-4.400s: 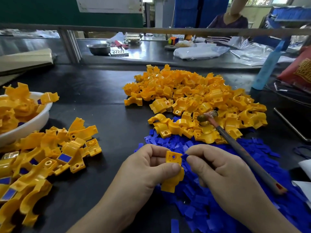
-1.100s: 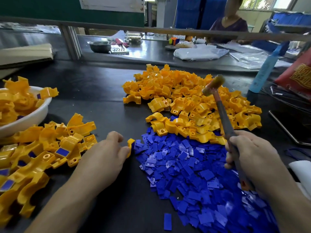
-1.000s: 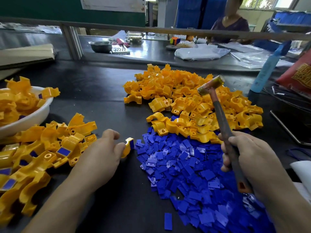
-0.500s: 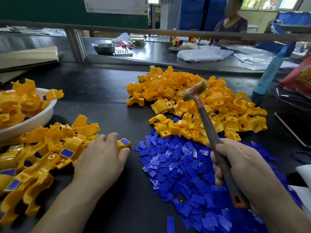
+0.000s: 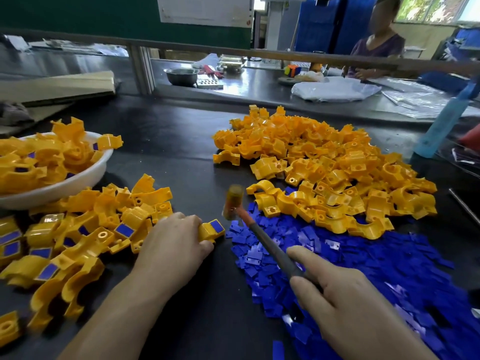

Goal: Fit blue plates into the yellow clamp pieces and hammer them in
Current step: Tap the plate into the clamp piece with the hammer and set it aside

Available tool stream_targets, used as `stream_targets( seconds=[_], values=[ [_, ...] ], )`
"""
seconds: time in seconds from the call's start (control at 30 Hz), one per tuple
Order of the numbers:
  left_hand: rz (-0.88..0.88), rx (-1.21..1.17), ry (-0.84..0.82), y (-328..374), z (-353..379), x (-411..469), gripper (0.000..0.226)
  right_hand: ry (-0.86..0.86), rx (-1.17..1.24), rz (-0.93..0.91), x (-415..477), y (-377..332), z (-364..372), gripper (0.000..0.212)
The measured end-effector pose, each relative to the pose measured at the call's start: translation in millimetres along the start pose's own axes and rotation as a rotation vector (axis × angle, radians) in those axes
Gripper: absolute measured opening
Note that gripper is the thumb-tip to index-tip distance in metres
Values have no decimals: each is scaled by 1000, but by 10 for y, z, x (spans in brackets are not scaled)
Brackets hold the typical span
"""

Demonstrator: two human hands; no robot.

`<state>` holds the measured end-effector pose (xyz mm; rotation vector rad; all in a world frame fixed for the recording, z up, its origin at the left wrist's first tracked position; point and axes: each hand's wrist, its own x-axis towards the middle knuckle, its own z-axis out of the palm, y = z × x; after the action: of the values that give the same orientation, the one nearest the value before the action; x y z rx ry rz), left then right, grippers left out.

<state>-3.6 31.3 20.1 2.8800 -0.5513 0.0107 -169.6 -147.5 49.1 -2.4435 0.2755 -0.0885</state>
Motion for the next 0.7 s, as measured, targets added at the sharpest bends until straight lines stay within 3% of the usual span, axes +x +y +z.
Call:
stream_targets(
  seconds=[0.17, 0.37, 0.47, 0.7],
  values=[
    [38, 107, 24, 49, 5, -10, 40, 68, -20, -60, -22, -51, 3, 40],
    [62, 190, 71, 65, 53, -26, 51, 14, -96, -70, -3, -59, 82, 43],
    [54, 190, 65, 68, 72, -12, 51, 72, -106, -99, -12, -73, 95, 42],
    [74, 197, 53, 43, 86, -4, 48, -47, -209, -11, 49, -79, 54, 40]
  ],
)
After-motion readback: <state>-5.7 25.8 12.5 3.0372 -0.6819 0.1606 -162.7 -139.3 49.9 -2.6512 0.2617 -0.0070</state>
